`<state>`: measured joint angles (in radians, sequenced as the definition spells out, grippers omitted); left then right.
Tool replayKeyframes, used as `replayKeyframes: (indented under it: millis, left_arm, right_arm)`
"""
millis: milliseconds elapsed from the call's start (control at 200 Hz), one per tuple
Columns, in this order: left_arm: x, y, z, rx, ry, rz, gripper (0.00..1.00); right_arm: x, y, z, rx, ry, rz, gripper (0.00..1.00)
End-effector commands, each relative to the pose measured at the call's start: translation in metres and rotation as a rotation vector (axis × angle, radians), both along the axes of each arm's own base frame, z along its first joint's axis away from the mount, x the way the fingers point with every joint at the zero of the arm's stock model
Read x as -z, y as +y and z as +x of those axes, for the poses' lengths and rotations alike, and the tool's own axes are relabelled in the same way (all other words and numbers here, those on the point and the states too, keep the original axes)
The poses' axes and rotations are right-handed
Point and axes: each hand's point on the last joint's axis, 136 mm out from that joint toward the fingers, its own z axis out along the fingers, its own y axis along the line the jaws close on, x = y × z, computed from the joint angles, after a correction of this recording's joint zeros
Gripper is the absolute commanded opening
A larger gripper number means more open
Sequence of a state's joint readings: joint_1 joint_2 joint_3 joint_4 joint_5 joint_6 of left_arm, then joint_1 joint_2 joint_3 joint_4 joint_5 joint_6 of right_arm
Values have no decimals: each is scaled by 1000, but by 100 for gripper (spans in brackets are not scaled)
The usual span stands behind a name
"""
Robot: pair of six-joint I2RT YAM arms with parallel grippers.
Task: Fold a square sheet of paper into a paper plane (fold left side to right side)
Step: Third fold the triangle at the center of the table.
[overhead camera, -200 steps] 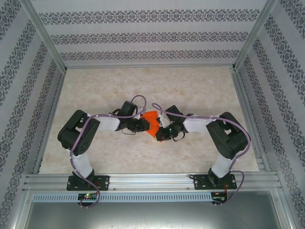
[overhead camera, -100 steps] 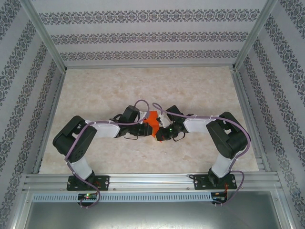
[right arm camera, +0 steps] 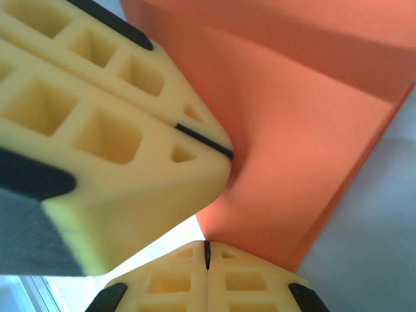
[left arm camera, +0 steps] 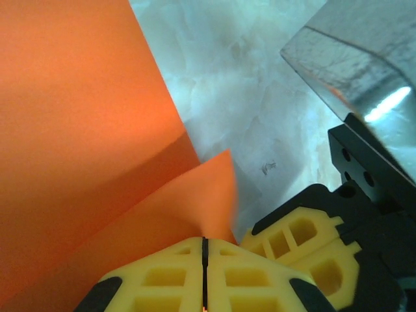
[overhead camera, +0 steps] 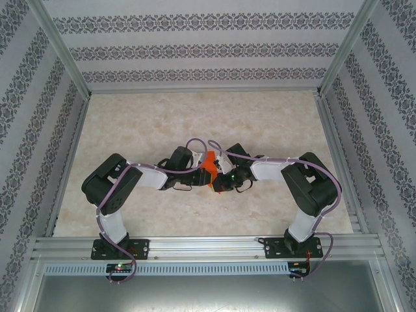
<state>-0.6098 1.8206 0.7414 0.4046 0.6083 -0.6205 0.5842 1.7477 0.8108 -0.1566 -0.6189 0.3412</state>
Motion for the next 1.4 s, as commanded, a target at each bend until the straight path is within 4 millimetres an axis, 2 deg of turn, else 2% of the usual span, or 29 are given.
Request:
replayKeyframes:
  millis: [0,285,500,664,984,1084,1224,1314,1394]
  left_arm:
    - [11,-1,1,-24,-12,20,8]
    - [31,15,8,-94,24,116,4]
    - [37,42,17,-159,27,193,3]
    - [37,67,33,-201,9,234,3]
    - [33,101,68,-263,-5,228,3]
    - [26,109,77,-281,-14,207,6]
    - [-7,107,80,-272,-66,152,9]
    - [-32,102,72,-267,-97,100,11]
    - [-47,89,57,-231,-95,42,11]
  right_arm:
    - [36,-29,-20,15,86,-159,0]
    - [35,-32,-21,16,93,-177,0]
    - [34,-34,-22,16,95,-187,0]
    - [35,-36,-23,14,98,-197,0]
    - [32,-35,-22,14,95,-193,0]
    - [31,-33,-21,13,93,-188,0]
    - [30,-32,-20,17,88,-184,0]
    - [29,-31,-18,23,83,-181,0]
    - [29,-30,-17,20,82,-180,0]
